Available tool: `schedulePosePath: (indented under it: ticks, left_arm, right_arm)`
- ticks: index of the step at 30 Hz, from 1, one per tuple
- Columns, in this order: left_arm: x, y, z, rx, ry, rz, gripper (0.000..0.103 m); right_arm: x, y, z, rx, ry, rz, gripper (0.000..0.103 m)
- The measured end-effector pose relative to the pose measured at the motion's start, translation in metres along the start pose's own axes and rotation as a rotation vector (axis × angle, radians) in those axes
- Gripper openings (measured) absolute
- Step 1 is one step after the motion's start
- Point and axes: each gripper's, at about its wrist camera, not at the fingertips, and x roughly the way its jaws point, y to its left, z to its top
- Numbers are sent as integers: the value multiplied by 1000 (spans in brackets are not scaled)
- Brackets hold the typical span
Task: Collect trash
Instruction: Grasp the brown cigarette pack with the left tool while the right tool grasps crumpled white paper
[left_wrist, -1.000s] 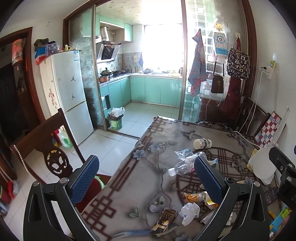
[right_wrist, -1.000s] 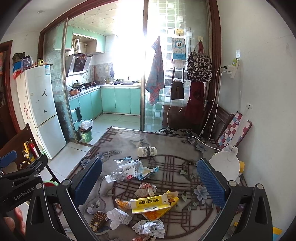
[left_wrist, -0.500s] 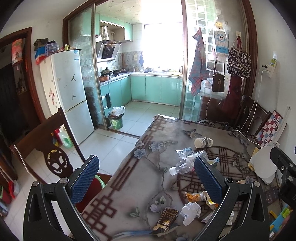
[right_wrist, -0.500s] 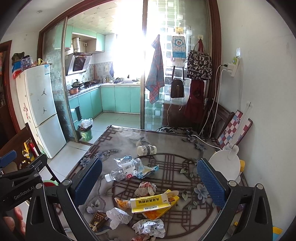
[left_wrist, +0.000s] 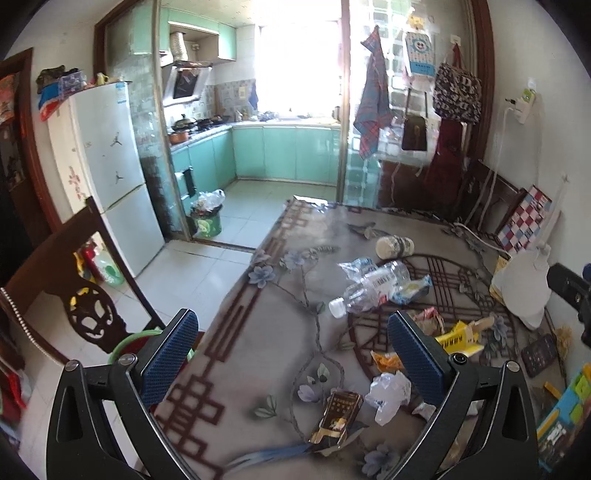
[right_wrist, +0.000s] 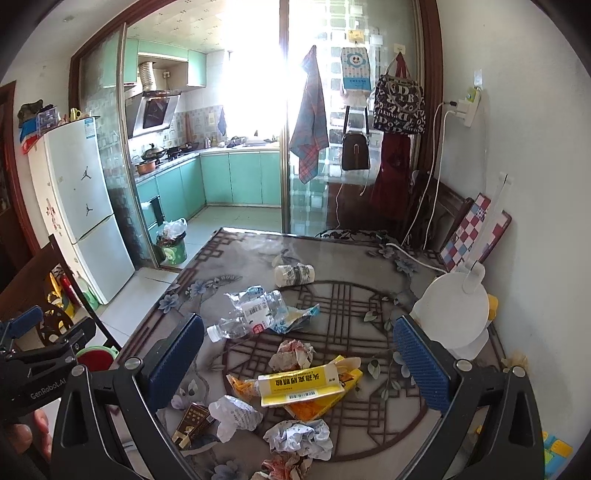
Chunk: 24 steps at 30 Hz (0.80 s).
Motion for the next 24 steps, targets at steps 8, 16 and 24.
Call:
schedulePosePath:
  ticks: [8,16,24]
  left_arm:
    - [64,-26,-100,135,302,-211,89]
    - [109,-43,-122,102,415,-260,69]
    - [130,-41,-127,102,470,-269,34]
  right_arm:
    - [64,-9,-67,0,198,79,103]
    - [79,-17,-90,-28,396,22,103]
    - [101,11,-83,-27,404,97,103]
